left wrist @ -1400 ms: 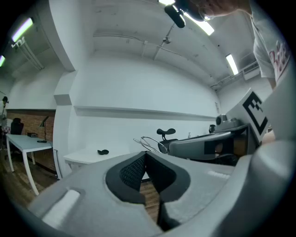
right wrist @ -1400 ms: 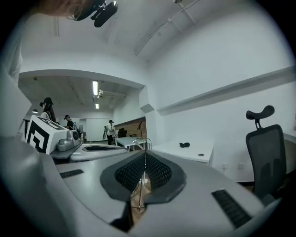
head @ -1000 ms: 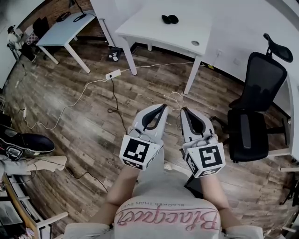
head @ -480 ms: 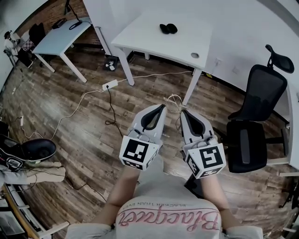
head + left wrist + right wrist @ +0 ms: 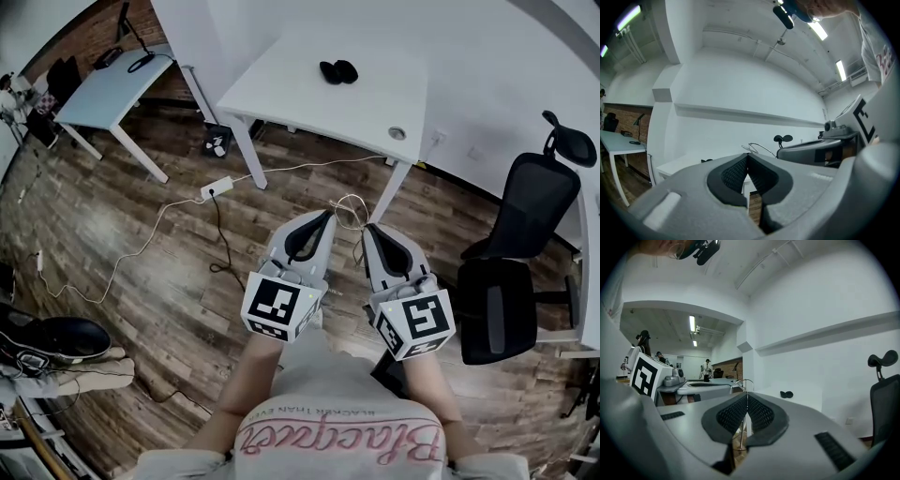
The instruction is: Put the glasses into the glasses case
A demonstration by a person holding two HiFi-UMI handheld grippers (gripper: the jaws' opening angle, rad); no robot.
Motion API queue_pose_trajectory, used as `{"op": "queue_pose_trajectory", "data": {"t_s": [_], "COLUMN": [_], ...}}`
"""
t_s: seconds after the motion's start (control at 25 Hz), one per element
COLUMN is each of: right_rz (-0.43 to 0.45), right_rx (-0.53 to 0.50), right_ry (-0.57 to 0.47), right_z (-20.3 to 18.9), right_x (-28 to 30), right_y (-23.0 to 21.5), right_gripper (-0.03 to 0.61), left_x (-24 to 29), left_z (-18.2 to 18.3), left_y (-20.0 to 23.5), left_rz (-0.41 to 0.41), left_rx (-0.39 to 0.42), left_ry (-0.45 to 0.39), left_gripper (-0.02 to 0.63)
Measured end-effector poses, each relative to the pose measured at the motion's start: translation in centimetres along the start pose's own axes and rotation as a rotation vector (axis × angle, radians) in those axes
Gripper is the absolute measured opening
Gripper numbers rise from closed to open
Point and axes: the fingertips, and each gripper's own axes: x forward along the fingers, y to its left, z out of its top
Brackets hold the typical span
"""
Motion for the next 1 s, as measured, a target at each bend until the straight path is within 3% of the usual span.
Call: {"op": "queue_pose_trajectory", "data": {"t_s": [0.44,1.0], "right_rz": [-0.053,-0.085], "right_rx": [0.0,0.017], "right_ry": [-0.013,0.029], "right_z": [0.8,-0.6], "right_x": [7.6,10.9], "right_y": [-1.4,-4.3], "right_gripper": [0.012,0.014], "left_x": [4.2,8.0], "left_z": [-0.6,-2.3], "left_y": [6.9,9.0], "left_rz": [-0.042,-0.077], "left_rx": [-0.007,-0.041], "left_ry": [0.003,0.029], "left_gripper": [0.005,0.005]}}
